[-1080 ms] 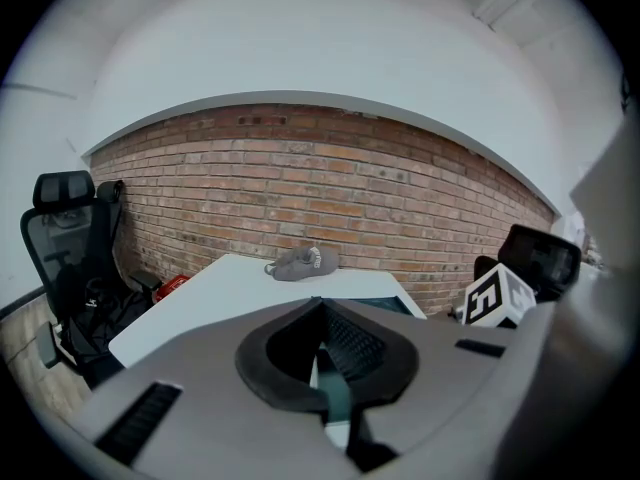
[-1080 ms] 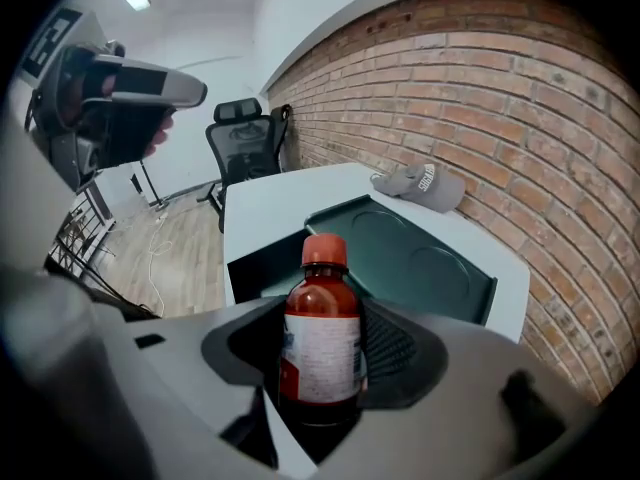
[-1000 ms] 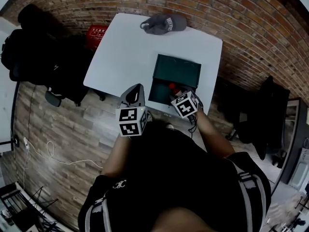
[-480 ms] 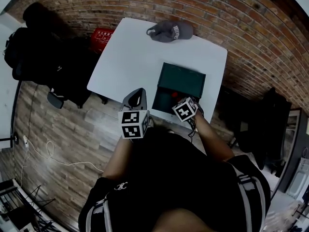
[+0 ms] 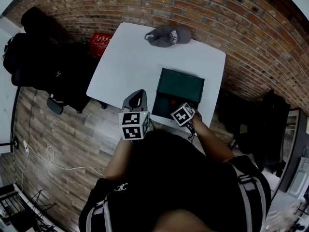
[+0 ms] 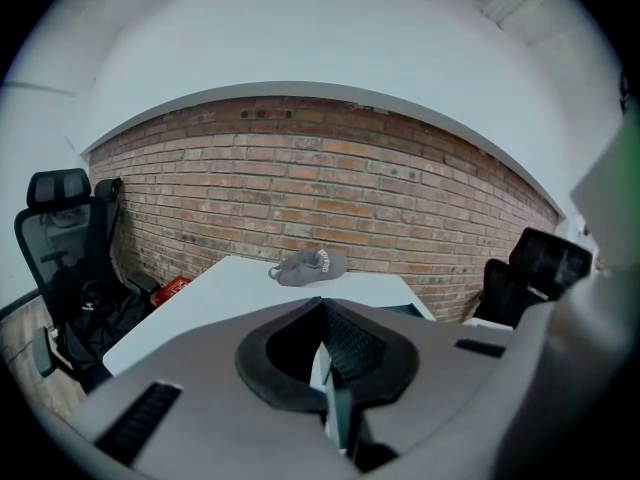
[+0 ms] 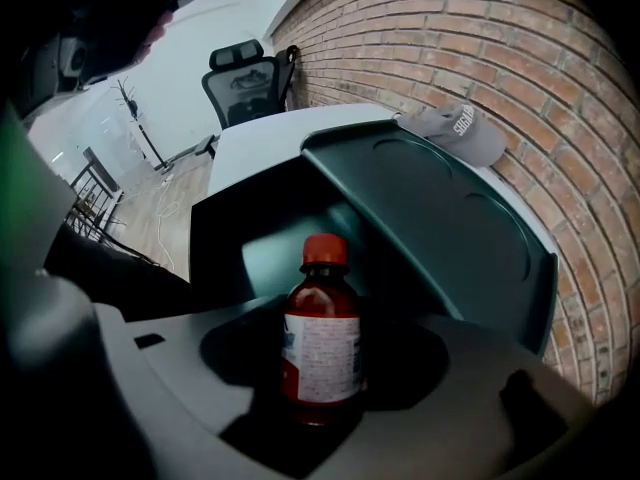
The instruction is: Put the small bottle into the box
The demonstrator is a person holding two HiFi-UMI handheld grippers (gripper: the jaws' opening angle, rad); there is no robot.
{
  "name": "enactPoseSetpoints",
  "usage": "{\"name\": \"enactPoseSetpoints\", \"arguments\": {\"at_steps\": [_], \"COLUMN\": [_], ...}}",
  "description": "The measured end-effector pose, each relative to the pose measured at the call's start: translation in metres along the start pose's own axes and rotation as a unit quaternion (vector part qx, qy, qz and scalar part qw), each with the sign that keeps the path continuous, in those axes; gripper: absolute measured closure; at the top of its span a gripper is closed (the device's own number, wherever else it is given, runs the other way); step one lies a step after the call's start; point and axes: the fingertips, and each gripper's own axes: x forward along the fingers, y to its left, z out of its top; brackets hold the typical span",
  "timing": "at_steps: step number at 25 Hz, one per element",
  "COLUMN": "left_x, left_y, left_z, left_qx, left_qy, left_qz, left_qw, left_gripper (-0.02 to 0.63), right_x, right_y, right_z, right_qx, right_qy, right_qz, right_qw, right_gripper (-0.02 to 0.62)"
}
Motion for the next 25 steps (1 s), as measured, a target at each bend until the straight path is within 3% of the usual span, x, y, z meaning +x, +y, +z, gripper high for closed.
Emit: {"name": "enactPoseSetpoints", "arguments": {"at_steps": [7,20,21,23,25], "left_x": [0.005,0.009,0.010,0.010,0.010], "left_y": [-0.006,-0.018,-0.019,-0.022,-0.025], "left_z": [-0.004,-0.002,-0.002,-0.002,-0.001], "left_qx": [0.006,0.011,0.011,0.013,0.015], "left_qy": [0.006,0.000,0.000,0.001,0.002], "left_qz": [-0.012,-0.035,-0.037,-0.042,-0.048], "left_qw": [0.9999,0.9993,0.9993,0.9990,0.9987], "left_gripper": [0.600,0.600,0.600,0.600,0.600], "right_x": [0.009,-0.022,-0.029,-0.046,-0.066], "right_y": [0.006,0.009,0.008,0.000,-0.007], "right_z": [-0.006,0.025,0.030,0.042,0.056], "right_qx": [-0.021,-0.003,0.000,0.016,0.033], "right_qy": [0.016,-0.054,-0.073,-0.121,-0.174], "right_qz": [-0.002,0.006,0.001,-0.018,-0.034], "right_qw": [1.000,0.999,0.997,0.992,0.984], "right_gripper": [0.379,0.370,0.381,0.482,0.540]}}
